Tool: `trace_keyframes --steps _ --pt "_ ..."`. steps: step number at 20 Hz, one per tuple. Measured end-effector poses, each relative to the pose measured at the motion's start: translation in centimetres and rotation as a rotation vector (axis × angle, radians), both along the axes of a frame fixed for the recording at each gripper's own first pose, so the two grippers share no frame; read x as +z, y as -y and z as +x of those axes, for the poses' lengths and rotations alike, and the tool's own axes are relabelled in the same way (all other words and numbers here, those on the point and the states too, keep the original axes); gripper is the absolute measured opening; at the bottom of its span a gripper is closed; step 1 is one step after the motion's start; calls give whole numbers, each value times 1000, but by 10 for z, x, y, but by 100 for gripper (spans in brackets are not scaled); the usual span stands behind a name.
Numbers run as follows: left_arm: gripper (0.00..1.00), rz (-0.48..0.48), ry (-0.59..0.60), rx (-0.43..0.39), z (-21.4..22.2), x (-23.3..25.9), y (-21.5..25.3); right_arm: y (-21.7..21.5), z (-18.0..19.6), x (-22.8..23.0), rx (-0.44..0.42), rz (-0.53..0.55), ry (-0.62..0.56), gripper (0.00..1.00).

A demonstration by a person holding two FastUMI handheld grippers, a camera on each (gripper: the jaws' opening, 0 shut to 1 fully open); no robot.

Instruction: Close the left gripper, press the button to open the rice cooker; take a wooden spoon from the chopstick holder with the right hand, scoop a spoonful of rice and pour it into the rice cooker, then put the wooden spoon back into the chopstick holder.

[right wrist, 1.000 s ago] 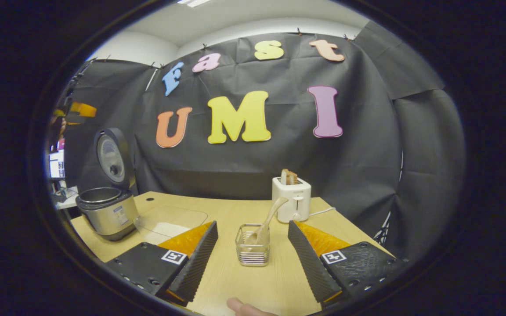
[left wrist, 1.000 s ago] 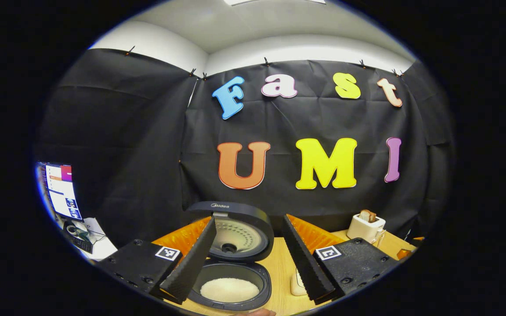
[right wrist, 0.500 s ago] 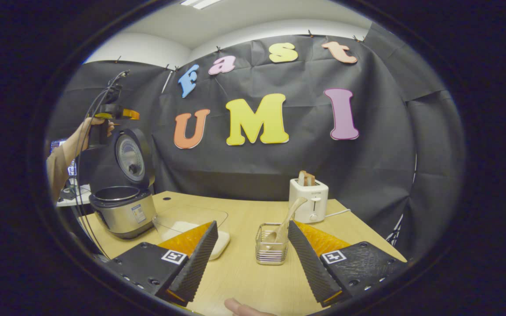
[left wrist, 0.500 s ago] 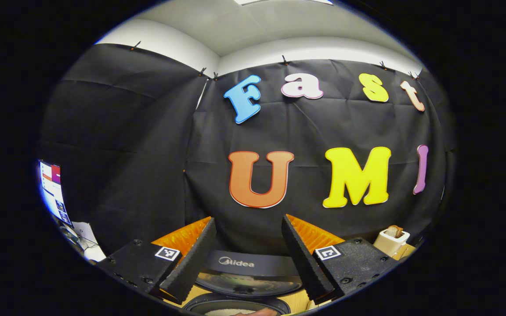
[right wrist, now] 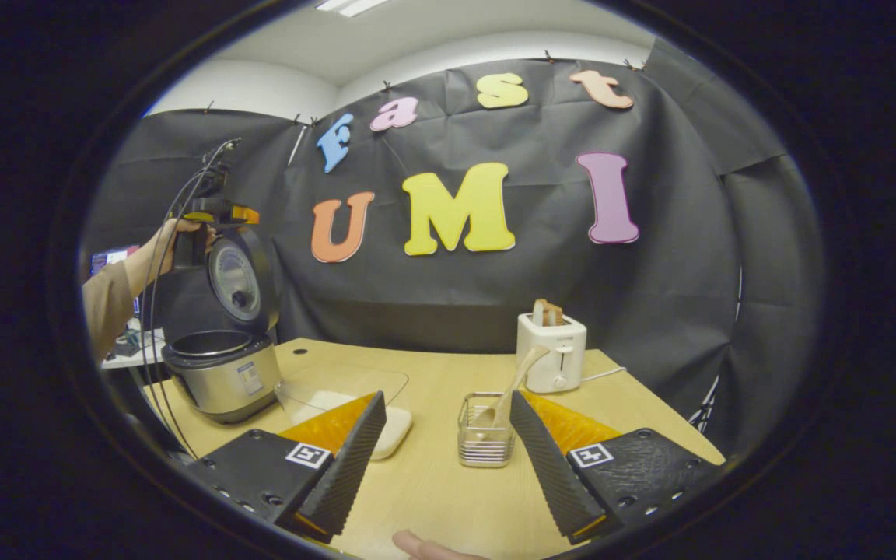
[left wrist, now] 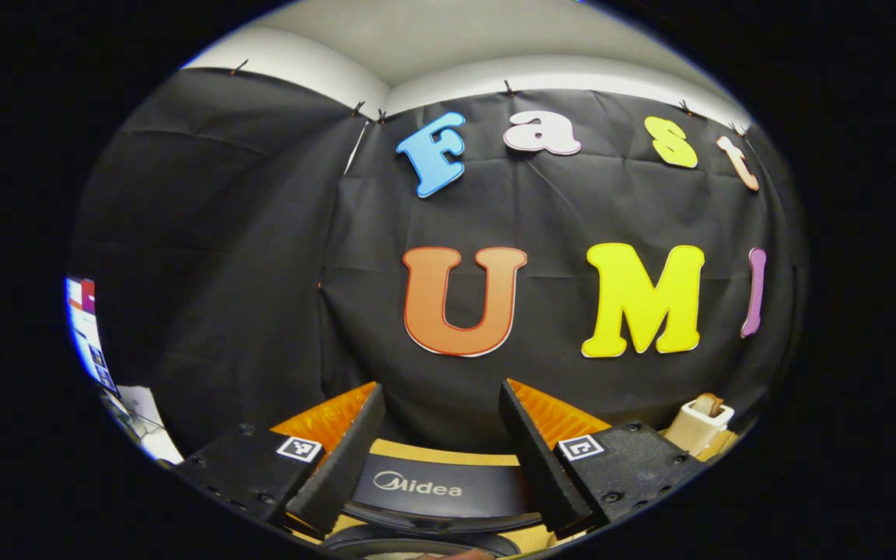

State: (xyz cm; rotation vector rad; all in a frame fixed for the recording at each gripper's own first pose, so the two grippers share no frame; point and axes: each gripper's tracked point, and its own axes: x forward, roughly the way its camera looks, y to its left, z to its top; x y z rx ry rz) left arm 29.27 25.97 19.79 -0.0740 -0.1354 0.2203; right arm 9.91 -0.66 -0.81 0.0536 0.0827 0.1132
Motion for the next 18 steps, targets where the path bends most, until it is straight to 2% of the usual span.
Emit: trace_keyframes --steps 1,3,13,18 --pt "94 29 -9 15 0 -1 0 -2 0 0 6 2 -3 95" --pt "94 62 -9 26 -5 -2 1 -1 -1 2 6 0 2 95" --pt "94 41 -114 37 -63 -33 8 -3 -21 21 -2 -20 51 95" --pt "94 43 -193 -1 -102 -70 21 -5 -41 39 -14 -39 97 96"
